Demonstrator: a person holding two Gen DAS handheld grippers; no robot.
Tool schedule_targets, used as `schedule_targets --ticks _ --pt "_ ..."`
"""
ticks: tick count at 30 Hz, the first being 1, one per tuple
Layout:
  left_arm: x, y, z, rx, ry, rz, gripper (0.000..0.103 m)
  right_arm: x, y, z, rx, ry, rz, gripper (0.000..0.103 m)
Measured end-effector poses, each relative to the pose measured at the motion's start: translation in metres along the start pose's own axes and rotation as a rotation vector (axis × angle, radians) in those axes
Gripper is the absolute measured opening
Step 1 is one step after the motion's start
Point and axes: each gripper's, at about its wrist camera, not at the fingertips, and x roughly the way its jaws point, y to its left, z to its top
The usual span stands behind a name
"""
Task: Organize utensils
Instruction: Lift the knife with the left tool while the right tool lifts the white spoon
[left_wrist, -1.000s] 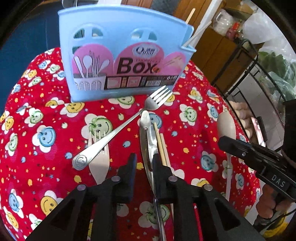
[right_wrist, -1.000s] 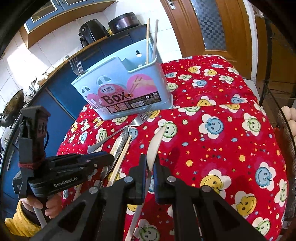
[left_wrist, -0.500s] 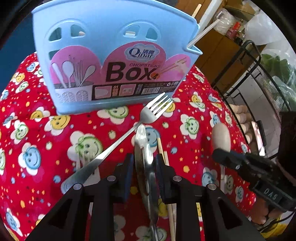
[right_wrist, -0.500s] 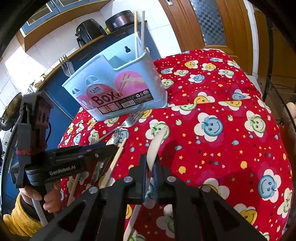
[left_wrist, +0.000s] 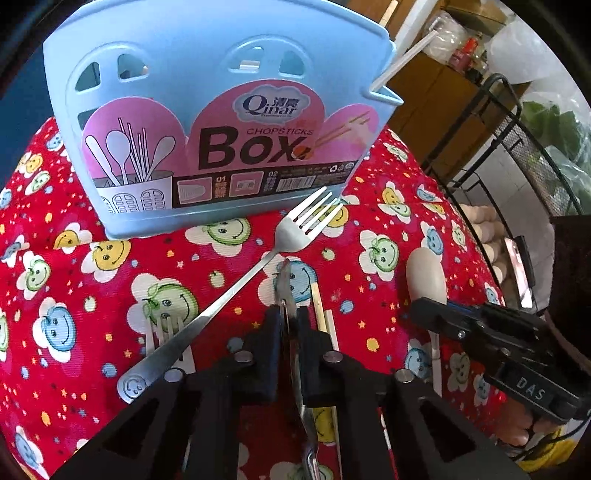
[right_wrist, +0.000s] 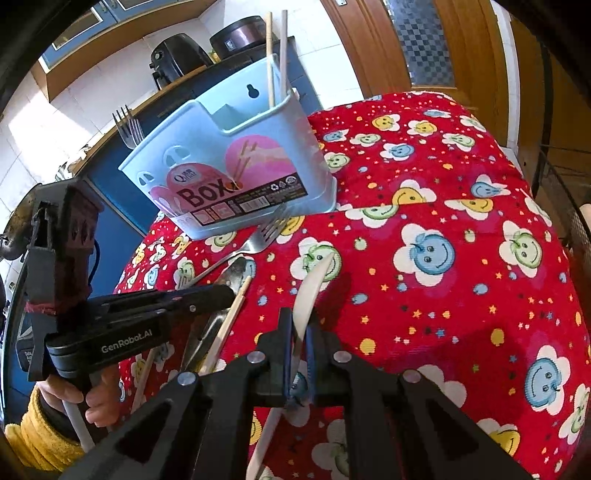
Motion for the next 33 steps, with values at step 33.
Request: schedule_targets --ticks 33 --pt "-0.166 0.022 -0.004 -0.075 -0.496 -0.021 0.002 -0.072 0.067 0.026 -0.126 -0.244 -0.068 0.008"
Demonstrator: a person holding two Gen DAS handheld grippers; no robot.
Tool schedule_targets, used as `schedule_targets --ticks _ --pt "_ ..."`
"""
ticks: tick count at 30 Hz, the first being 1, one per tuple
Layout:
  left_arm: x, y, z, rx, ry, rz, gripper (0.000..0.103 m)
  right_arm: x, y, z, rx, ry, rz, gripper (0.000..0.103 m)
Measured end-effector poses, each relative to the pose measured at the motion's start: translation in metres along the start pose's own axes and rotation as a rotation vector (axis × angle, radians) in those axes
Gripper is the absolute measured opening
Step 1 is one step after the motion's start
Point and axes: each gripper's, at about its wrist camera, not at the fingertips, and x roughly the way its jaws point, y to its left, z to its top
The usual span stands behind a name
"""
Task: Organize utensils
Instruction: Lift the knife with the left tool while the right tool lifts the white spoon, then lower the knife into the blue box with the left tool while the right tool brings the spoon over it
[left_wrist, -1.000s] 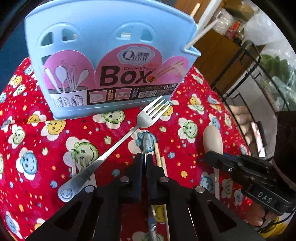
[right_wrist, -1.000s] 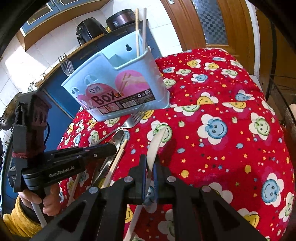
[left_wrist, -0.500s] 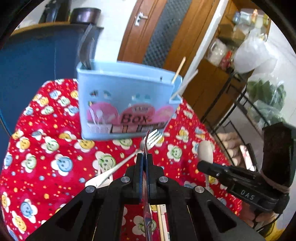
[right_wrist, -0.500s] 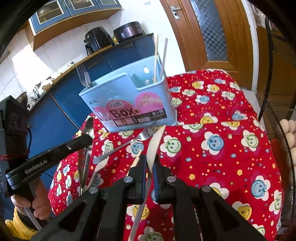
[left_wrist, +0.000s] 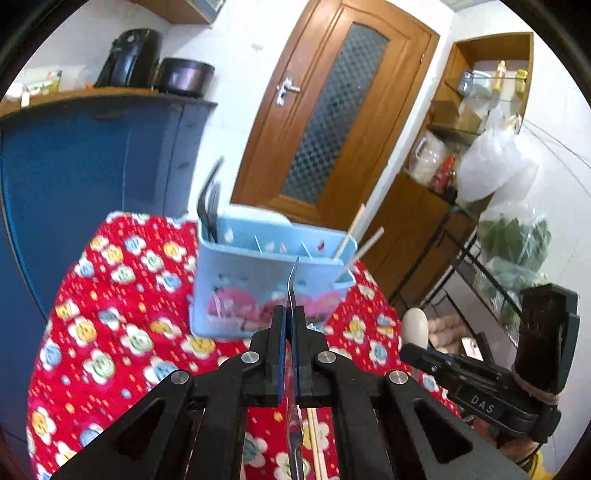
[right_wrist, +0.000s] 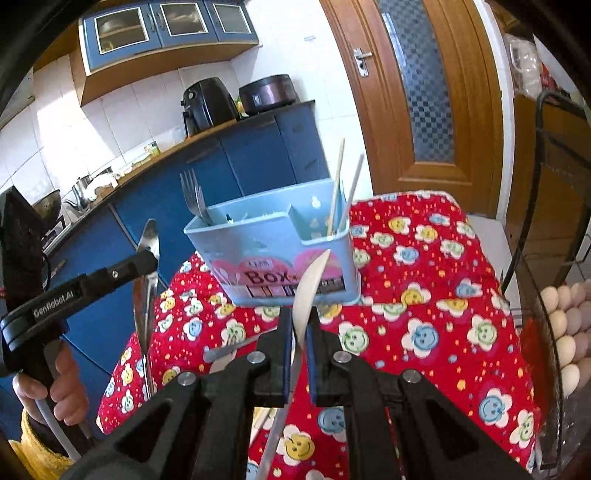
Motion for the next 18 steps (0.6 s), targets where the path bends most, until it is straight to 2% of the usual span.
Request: schedule_targets --ticks 6,18 --pt "-0.006 0.001 0.025 0.028 -0.06 0.025 0.002 -0.001 0.004 0.015 -0.025 -0.025 -0.023 0.008" --pt "0.003 -0.004 0.084 0.061 -0.202 0.13 0.002 0.013 -0.002 0.043 -0.035 -0.05 -0.034 0.008"
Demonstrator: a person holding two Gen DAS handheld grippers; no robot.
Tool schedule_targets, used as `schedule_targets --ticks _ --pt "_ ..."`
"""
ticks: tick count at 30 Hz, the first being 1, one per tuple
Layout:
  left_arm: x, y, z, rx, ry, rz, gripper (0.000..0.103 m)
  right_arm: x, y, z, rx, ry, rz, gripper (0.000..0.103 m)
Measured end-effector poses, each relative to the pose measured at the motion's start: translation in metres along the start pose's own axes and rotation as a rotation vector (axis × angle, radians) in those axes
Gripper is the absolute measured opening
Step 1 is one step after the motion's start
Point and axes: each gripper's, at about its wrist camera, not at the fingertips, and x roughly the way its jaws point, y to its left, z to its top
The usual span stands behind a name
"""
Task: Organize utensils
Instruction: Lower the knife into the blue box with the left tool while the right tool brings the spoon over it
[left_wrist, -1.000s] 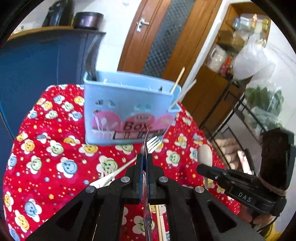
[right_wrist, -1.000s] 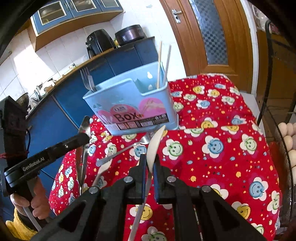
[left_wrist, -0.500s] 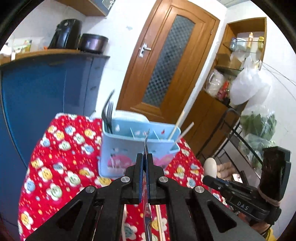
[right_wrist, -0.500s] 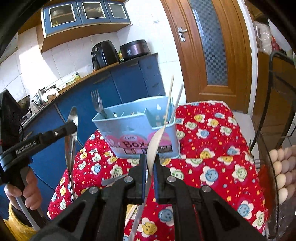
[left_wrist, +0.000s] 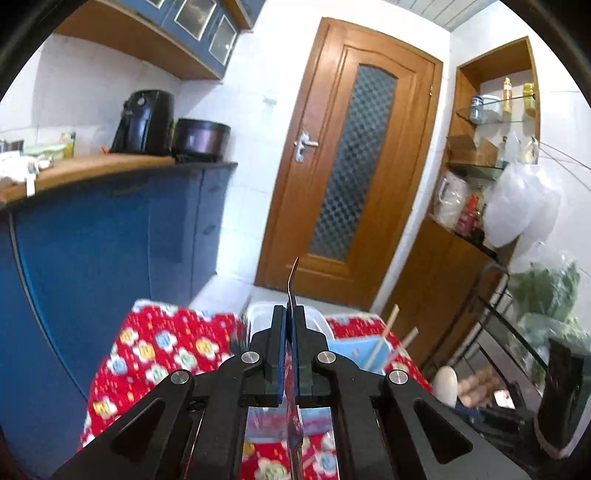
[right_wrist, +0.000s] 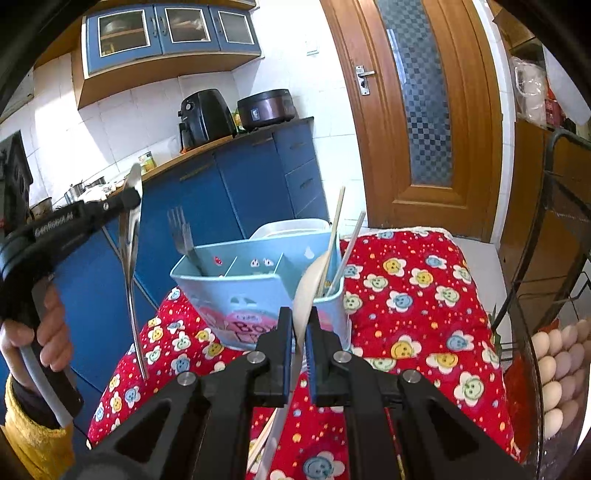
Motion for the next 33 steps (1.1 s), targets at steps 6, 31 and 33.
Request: schedule_targets --ticks 6,31,33 --pt "0.016 -0.004 0.029 0.023 -0.073 0.03 0.002 0.011 -0.006 0.018 -0.007 -0.02 -0.001 0.008" --pt "0.079 0.001 0.041 0.051 -0.208 0.15 0.003 0.072 0.005 0.094 -0.123 -0.251 -0.151 0.008" --pt "0.082 0.002 0.038 0.053 -0.213 0.153 0.003 0.079 0.005 0.094 -0.123 -0.266 -0.162 0.008"
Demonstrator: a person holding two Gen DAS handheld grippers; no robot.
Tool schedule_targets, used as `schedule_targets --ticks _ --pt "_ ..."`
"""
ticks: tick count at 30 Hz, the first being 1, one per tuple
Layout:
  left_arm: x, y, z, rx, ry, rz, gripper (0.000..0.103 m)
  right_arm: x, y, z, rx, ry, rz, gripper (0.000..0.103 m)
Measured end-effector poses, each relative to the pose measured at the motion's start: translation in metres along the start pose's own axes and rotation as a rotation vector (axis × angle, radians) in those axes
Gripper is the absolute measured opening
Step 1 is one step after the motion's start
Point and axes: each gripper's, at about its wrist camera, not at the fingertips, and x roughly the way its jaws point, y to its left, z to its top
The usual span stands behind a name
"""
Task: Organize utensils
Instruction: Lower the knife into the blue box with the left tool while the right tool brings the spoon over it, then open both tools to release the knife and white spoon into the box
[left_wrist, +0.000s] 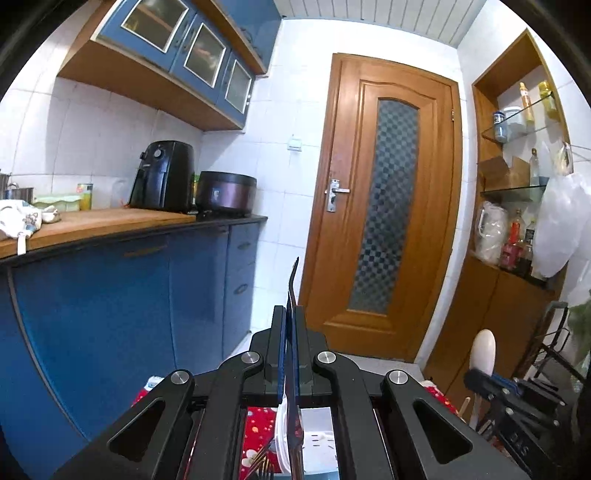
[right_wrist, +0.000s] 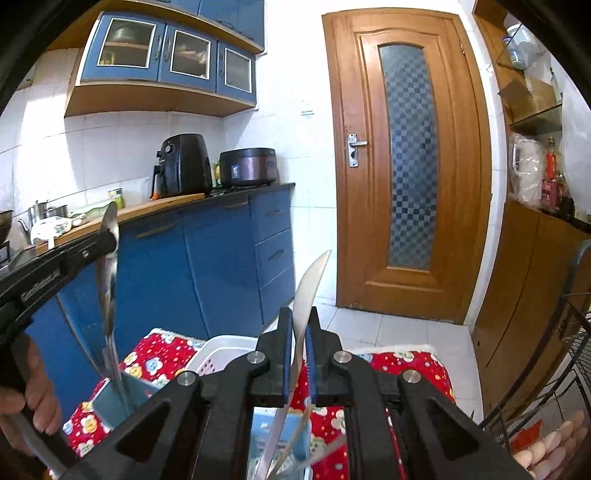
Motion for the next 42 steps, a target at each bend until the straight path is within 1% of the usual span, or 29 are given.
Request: schedule_targets --ticks 3,10,17,18,26,28,30,32,35,38,40,42 --pt "0.001 -0.001 -0.004 0.001 0.001 -0.004 0.003 0.007 0.003 -0.005 -0.006 -0.014 -0.004 0.008" --pt "0.006 -0.006 -0.025 0.031 0.021 -0.008 0.003 0.018 0.01 -0.022 -0.041 -0.011 -0.013 0.008" --pt "0.008 -0.006 -0.043 0.032 0.057 -0.015 0.003 0.016 0.014 -0.035 -0.057 0.008 0.008 0.008" --pt "0.006 -0.008 -0.044 0.047 0.045 -0.001 0.003 0.015 0.013 -0.036 -0.054 0.012 0.013 0.008" --pt "0.002 -0.015 -0.045 0.072 0.066 -0.02 0.003 0.01 0.014 -0.04 -0.024 0.04 0.057 0.008" --pt "0.001 -0.017 -0.046 0.074 0.079 -0.027 0.003 0.006 0.013 -0.04 -0.012 0.042 0.068 0.01" --pt "-0.002 -0.018 -0.045 0.072 0.084 -0.032 0.003 0.003 0.012 -0.039 -0.005 0.04 0.077 0.015" --pt "-0.005 -0.019 -0.045 0.07 0.089 -0.041 0.004 -0.002 0.012 -0.037 0.0 0.036 0.087 0.017" --pt "-0.01 -0.02 -0.044 0.076 0.096 -0.042 0.01 -0.009 0.012 -0.035 0.007 0.029 0.091 0.024" --pt "-0.015 -0.02 -0.041 0.075 0.103 -0.048 0.02 -0.015 0.012 -0.032 0.017 0.027 0.105 0.029" --pt "-0.02 -0.019 -0.039 0.073 0.098 -0.05 0.032 -0.018 0.013 -0.03 0.022 0.025 0.105 0.03" --pt "-0.026 -0.019 -0.036 0.075 0.091 -0.049 0.033 -0.023 0.013 -0.027 0.031 0.019 0.109 0.031"
